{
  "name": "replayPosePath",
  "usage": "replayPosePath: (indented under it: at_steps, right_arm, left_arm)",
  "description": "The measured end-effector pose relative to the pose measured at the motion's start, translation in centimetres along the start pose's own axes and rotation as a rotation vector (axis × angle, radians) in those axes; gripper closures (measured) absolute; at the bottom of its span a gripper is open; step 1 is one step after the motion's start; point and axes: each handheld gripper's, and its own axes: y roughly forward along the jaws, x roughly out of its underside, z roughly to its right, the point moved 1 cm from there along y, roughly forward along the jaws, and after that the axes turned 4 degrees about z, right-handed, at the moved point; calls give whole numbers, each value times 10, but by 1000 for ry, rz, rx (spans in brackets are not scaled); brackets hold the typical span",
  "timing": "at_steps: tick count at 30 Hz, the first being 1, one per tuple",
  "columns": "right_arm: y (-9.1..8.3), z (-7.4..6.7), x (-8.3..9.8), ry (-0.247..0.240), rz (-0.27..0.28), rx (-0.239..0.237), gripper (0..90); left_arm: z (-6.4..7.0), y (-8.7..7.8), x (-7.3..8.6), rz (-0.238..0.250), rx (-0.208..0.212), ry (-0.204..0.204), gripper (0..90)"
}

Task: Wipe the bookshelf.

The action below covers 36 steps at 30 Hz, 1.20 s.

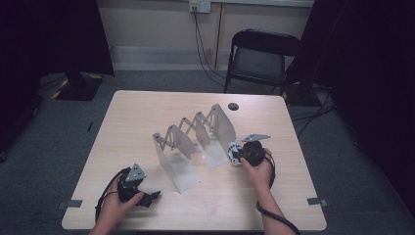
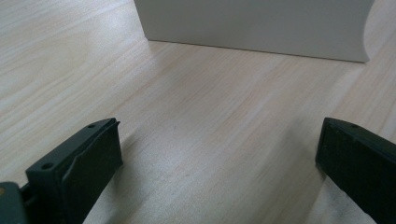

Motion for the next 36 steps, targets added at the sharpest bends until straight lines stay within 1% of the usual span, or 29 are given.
replayPosePath:
  at_steps: [5, 7, 12, 20, 22, 28, 36]
  right_arm:
    - [-6, 0, -6, -5, 6, -2, 772]
    - [-9, 0, -8, -8, 17, -6, 772]
    - [-16, 1, -14, 5, 32, -12, 771]
    - [-27, 1, -28, -9, 59, -6, 772]
    - [-30, 1, -32, -10, 68, -8, 772]
    - [-40, 0, -46, -31, 87, -2, 772]
    - [-53, 1, -65, -36, 126, -1, 772]
  left_arm:
    - [0, 0, 0, 0, 0, 0, 0]
    - [0, 0, 0, 0, 0, 0, 0]
    - [0, 0, 0, 2, -1, 0, 0]
    - [0, 0, 0, 0, 0, 0, 0]
    - [0, 0, 0, 3, -1, 0, 0]
    - [0, 0, 0, 3, -1, -1, 0]
    - [0, 0, 0, 3, -2, 0, 0]
